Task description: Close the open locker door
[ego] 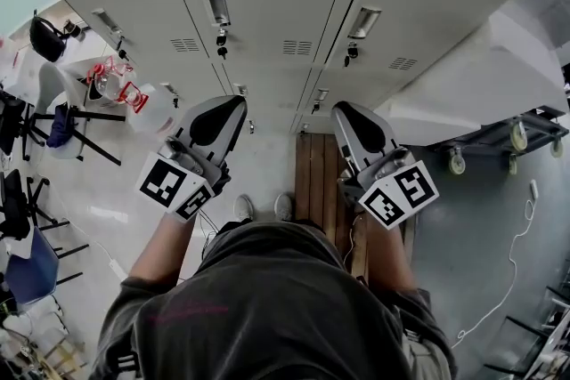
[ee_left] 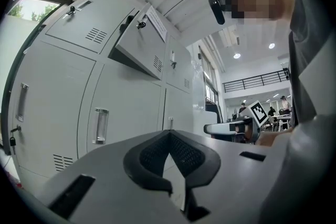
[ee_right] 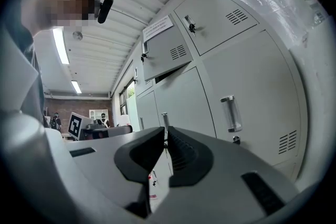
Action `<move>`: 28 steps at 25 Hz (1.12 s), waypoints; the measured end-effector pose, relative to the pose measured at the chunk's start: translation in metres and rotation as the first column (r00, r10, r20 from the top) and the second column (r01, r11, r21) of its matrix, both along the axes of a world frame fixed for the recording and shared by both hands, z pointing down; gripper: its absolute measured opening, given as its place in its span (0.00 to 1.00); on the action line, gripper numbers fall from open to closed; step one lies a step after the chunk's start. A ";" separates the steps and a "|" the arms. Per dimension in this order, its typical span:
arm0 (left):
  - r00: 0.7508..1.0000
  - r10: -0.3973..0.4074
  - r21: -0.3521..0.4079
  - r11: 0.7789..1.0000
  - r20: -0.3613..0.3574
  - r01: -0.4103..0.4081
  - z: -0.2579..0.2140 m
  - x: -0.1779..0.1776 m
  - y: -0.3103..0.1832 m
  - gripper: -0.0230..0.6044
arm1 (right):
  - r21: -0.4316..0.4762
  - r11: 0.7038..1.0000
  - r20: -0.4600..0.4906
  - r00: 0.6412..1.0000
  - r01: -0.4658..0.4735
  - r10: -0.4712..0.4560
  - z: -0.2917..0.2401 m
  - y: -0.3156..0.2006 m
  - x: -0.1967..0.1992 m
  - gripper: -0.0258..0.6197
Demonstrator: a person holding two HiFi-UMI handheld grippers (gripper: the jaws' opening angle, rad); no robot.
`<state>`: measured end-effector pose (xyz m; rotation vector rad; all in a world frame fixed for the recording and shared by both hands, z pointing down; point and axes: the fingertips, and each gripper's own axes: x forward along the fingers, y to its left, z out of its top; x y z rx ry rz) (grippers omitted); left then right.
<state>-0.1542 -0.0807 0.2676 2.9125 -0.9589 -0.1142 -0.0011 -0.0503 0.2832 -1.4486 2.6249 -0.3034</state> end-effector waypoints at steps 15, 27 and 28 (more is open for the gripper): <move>0.999 0.034 -0.010 0.999 -0.027 -0.034 0.003 -0.051 -0.015 0.06 | -0.019 0.999 -0.016 0.999 -0.043 0.043 0.004 -0.009 -0.053 0.08; 0.999 0.015 -0.015 1.000 -0.033 -0.016 0.007 -0.079 -0.020 0.06 | -0.029 0.999 -0.032 0.999 -0.016 0.015 0.007 -0.019 -0.086 0.08; 0.999 0.014 -0.016 1.000 -0.034 -0.015 0.008 -0.081 -0.020 0.06 | -0.030 0.999 -0.033 0.999 -0.014 0.013 0.007 -0.020 -0.088 0.08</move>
